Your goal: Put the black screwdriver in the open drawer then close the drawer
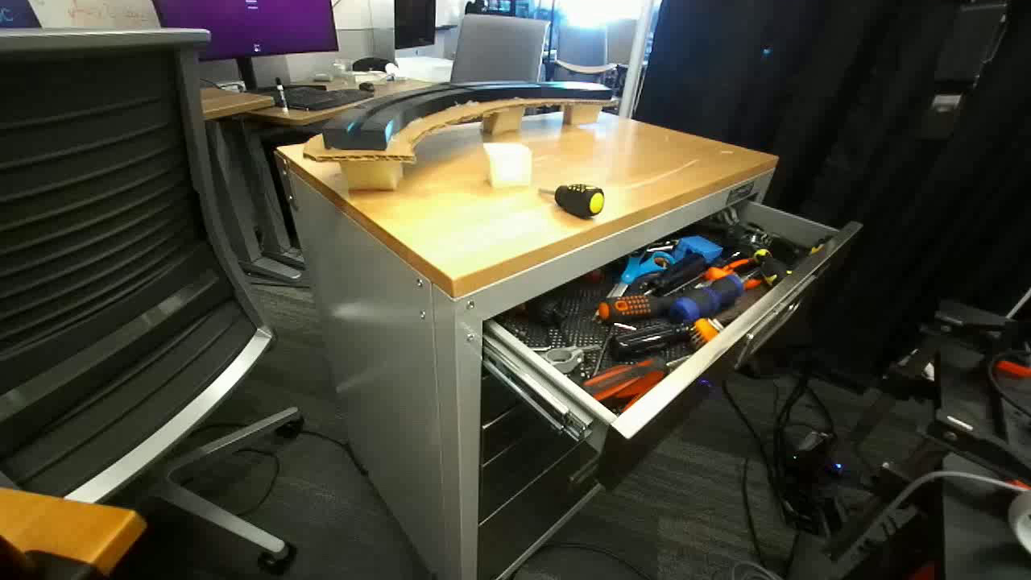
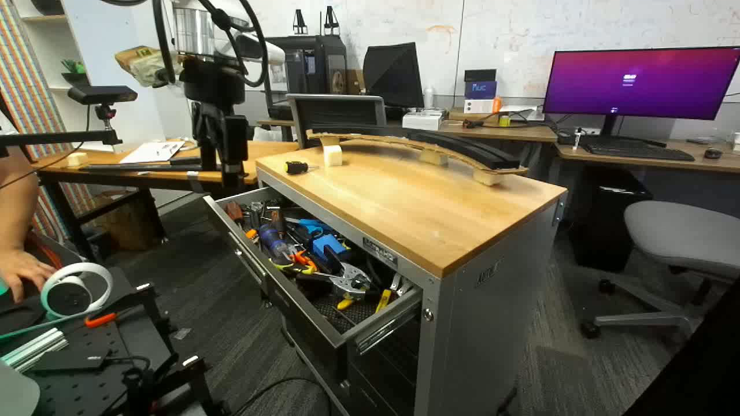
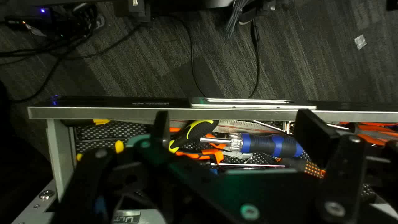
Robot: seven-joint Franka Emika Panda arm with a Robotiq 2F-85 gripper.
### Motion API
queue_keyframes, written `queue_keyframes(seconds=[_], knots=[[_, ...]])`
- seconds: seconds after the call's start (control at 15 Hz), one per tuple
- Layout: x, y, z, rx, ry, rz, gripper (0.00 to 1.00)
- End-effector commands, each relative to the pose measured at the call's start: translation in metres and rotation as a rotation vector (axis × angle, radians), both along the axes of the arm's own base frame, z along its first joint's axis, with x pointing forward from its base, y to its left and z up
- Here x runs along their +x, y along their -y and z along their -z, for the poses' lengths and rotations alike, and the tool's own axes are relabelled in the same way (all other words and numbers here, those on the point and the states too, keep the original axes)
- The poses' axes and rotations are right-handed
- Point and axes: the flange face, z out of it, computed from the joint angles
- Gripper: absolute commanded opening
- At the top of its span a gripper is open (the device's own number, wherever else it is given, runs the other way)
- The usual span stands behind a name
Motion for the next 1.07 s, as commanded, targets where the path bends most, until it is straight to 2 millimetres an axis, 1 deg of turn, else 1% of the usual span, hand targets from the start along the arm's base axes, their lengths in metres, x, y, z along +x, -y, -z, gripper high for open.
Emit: queue_keyframes(seconds=[0.0, 0.53, 0.6, 0.67, 0.73, 0.8, 1.0], knots=[[0.000, 0.000, -0.001, 0.000, 0.000, 0.000, 1.00], [0.001, 0.000, -0.001, 0.000, 0.001, 0.000, 1.00], [0.009, 0.005, 0.002, -0.003, 0.069, 0.043, 1.00], [0.020, 0.003, 0.009, 0.023, 0.077, 0.045, 1.00], [0.036, -0.004, 0.019, 0.038, 0.100, 0.052, 1.00], [0.052, -0.016, 0.030, 0.060, 0.128, 0.053, 1.00], [0.089, -0.058, 0.058, 0.121, 0.192, 0.035, 1.00]])
